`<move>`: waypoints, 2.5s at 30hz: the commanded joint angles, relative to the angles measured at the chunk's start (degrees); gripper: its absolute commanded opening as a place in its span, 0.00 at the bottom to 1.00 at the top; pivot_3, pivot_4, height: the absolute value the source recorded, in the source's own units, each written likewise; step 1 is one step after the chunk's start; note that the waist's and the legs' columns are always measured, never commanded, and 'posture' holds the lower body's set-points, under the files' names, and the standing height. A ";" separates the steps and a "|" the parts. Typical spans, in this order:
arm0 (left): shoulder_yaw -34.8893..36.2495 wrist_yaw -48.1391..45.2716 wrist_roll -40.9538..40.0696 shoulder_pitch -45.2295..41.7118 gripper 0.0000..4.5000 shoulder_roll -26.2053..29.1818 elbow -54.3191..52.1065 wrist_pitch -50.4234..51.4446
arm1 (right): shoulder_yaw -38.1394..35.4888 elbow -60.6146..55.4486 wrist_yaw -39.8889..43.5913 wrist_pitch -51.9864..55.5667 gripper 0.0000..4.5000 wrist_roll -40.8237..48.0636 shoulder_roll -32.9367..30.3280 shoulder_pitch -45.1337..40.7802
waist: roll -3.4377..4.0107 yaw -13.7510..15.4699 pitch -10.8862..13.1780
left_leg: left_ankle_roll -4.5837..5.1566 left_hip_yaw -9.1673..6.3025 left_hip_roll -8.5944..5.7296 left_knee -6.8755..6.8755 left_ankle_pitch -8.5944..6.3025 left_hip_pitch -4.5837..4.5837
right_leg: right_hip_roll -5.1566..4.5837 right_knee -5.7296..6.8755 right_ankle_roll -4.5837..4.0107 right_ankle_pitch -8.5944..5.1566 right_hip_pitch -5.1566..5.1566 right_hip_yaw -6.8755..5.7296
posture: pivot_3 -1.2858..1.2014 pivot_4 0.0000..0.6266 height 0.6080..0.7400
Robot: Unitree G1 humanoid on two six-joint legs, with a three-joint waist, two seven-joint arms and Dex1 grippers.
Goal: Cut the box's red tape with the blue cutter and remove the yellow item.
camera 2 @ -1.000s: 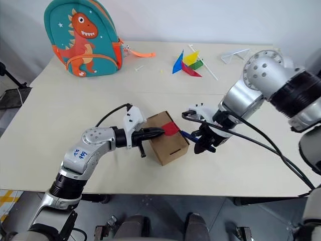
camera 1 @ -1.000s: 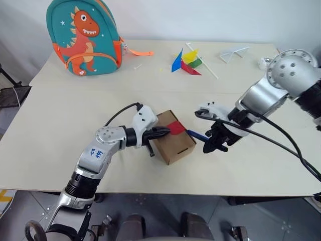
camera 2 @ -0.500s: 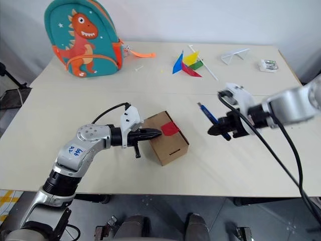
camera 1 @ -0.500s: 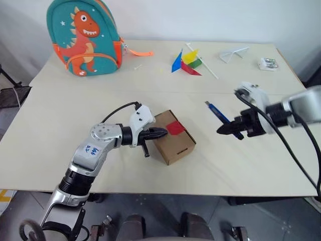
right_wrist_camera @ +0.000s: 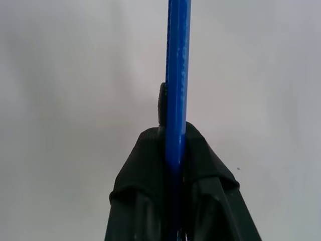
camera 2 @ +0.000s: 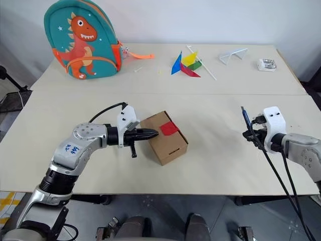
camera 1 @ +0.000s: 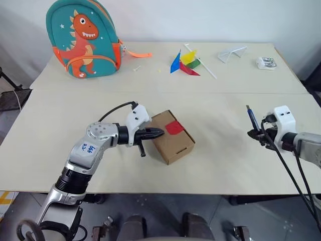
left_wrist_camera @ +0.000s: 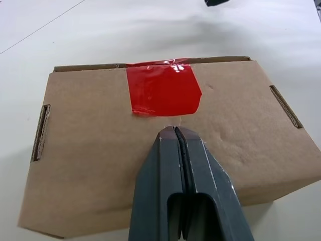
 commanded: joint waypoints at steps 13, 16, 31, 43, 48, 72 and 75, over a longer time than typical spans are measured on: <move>13.68 -4.36 -7.34 4.41 0.00 8.70 -1.39 1.42 | -21.60 -7.21 23.67 -8.30 0.81 -3.66 3.93 7.31 | -0.01 -0.32 0.04 | 0.00 0.02 0.00 -0.03 0.00 -0.04 | 0.00 -0.07 0.05 0.03 -0.01 0.00 | 0.52 0.24 1.00; 15.77 -6.48 -8.77 8.89 0.00 13.07 -3.05 2.99 | -19.33 -11.10 24.97 -9.98 0.68 -5.74 7.69 6.66 | -0.02 -0.29 0.04 | -0.01 0.01 0.00 -0.05 0.00 -0.03 | 0.00 -0.07 0.05 0.03 -0.02 -0.02 | 0.52 0.24 1.00; 8.64 1.41 -7.23 17.90 0.00 5.57 -9.10 3.48 | -2.83 -2.70 19.38 -26.72 0.01 -29.53 31.29 -2.90 | -0.05 -0.01 0.06 | -0.01 0.02 -0.02 0.01 0.00 -0.05 | -0.01 0.01 0.09 0.07 -0.03 -0.03 | 0.52 0.24 1.00; 5.06 6.16 -4.92 15.10 0.00 1.97 -6.41 4.18 | 0.78 -17.40 24.59 -12.42 0.01 -27.08 31.11 2.33 | -0.05 -0.11 0.06 | -0.03 0.02 -0.01 0.03 0.01 -0.04 | 0.00 0.18 0.09 0.07 -0.11 -0.05 | 0.52 0.24 1.00; 4.54 6.35 -4.85 14.28 0.00 1.71 -6.04 4.32 | 0.90 -22.21 24.66 -8.90 0.01 -25.94 30.84 3.74 | -0.05 -0.05 0.06 | -0.03 0.01 -0.01 0.02 0.00 -0.04 | 0.00 0.18 0.09 0.07 -0.11 -0.05 | 0.52 0.24 1.00; 5.42 4.44 -5.26 14.09 0.00 4.52 -5.84 5.46 | 4.02 -31.25 23.92 -4.15 0.01 -25.67 31.52 9.15 | -0.05 -0.03 0.06 | -0.03 0.01 -0.01 0.02 0.00 -0.03 | 0.00 0.20 0.09 0.07 -0.11 -0.05 | 0.52 0.24 1.00; 5.43 4.22 -5.18 14.13 0.00 4.69 -5.50 5.16 | 4.52 -31.28 23.90 -4.55 0.01 -26.05 31.67 9.12 | -0.05 -0.03 0.06 | -0.03 0.01 -0.01 0.02 0.00 -0.03 | 0.00 0.20 0.09 0.07 -0.11 -0.05 | 0.52 0.24 1.00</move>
